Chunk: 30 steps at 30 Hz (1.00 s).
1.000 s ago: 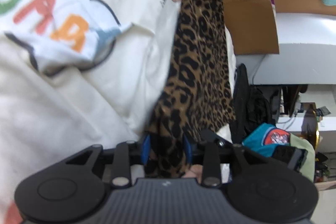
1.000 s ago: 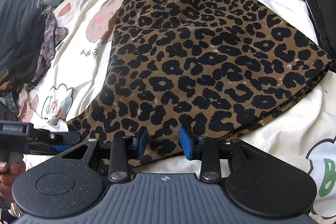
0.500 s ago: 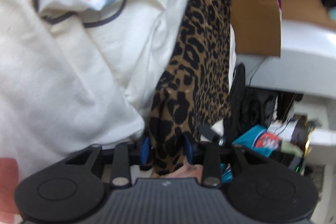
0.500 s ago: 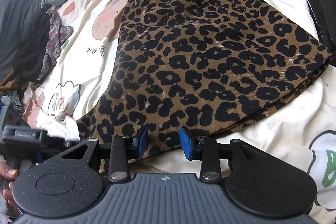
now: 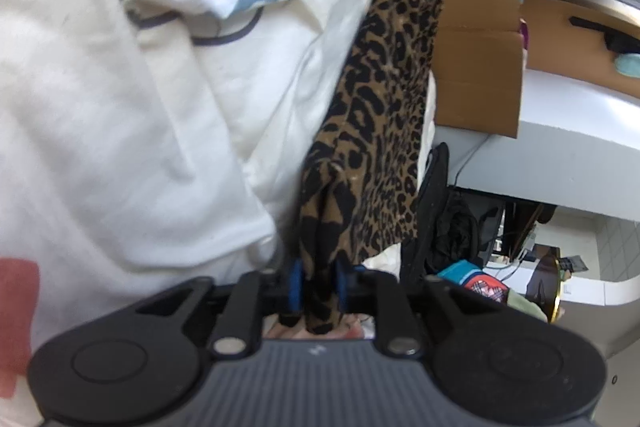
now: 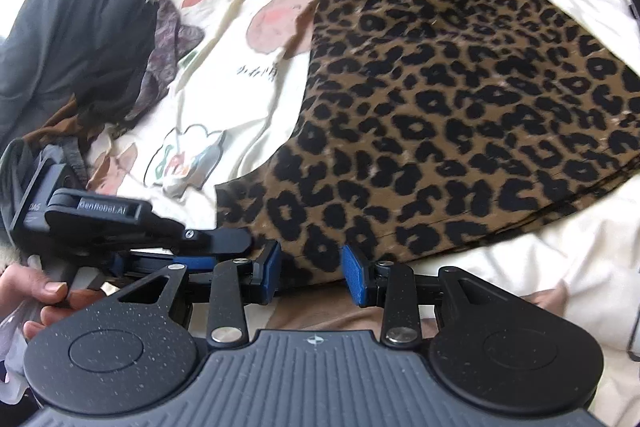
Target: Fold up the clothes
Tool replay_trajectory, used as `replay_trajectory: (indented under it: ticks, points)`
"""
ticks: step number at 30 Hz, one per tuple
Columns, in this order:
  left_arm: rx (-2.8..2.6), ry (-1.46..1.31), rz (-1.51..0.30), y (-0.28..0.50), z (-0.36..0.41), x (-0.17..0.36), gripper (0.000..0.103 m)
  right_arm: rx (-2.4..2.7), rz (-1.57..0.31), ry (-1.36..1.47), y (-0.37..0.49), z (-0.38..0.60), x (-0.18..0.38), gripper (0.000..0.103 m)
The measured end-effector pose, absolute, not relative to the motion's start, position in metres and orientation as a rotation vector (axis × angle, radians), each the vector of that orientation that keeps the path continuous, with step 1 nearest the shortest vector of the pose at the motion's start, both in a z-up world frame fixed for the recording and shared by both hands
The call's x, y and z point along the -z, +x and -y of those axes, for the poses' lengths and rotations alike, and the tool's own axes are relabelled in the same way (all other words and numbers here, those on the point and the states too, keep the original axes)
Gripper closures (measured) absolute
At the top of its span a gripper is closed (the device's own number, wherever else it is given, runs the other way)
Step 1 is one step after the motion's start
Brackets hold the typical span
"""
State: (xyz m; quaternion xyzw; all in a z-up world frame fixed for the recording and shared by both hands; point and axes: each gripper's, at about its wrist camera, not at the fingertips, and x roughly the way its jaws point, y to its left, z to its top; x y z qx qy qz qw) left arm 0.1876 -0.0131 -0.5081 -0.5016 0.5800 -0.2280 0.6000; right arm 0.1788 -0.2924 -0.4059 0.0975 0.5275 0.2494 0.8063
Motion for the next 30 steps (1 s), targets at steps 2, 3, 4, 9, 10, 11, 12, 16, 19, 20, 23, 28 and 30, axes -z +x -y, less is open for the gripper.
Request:
replay_trajectory:
  ticks: [2, 3, 4, 9, 10, 11, 12, 16, 19, 20, 23, 28, 30]
  points:
    - [0.532, -1.165, -1.345, 0.188, 0.018, 0.509, 0.062, -0.548, -1.136, 0.206, 0.176, 0.289, 0.408, 0.062]
    - [0.537, -1.163, -1.344, 0.189, 0.02, 0.509, 0.059, -0.555, -1.14, 0.205, 0.174, 0.288, 0.408, 0.062]
    - [0.539, -1.163, -1.345, 0.19, 0.021, 0.509, 0.058, -0.563, -1.143, 0.204, 0.172, 0.286, 0.409, 0.062]
    - [0.536, -1.177, -1.357, 0.189, 0.028, 0.512, 0.058, -0.599, -1.161, 0.198, 0.165, 0.278, 0.413, 0.062]
    - [0.535, -1.181, -1.359, 0.188, 0.029, 0.513, 0.058, -0.606, -1.165, 0.197, 0.163, 0.276, 0.414, 0.062]
    - [0.537, -1.181, -1.365, 0.187, 0.03, 0.513, 0.058, -0.613, -1.169, 0.196, 0.161, 0.275, 0.415, 0.062]
    - [0.54, -1.181, -1.372, 0.186, 0.032, 0.513, 0.058, -0.621, -1.172, 0.194, 0.16, 0.273, 0.415, 0.062]
    - [0.541, -1.154, -1.383, 0.182, 0.034, 0.514, 0.078, -0.644, -1.185, 0.198, 0.155, 0.271, 0.417, 0.062]
    - [0.536, -1.158, -1.386, 0.182, 0.031, 0.516, 0.089, -0.649, -1.192, 0.218, 0.155, 0.278, 0.414, 0.062]
    - [0.539, -1.151, -1.384, 0.182, 0.031, 0.515, 0.091, -0.646, -1.193, 0.224, 0.154, 0.281, 0.413, 0.062]
    - [0.549, -1.118, -1.385, 0.182, 0.03, 0.509, 0.092, -0.612, -1.186, 0.249, 0.155, 0.297, 0.411, 0.062]
    - [0.562, -1.093, -1.384, 0.188, 0.031, 0.495, 0.093, -0.524, -1.165, 0.381, 0.161, 0.333, 0.413, 0.062]
    - [0.571, -1.093, -1.38, 0.189, 0.031, 0.488, 0.093, -0.491, -1.15, 0.427, 0.164, 0.347, 0.413, 0.062]
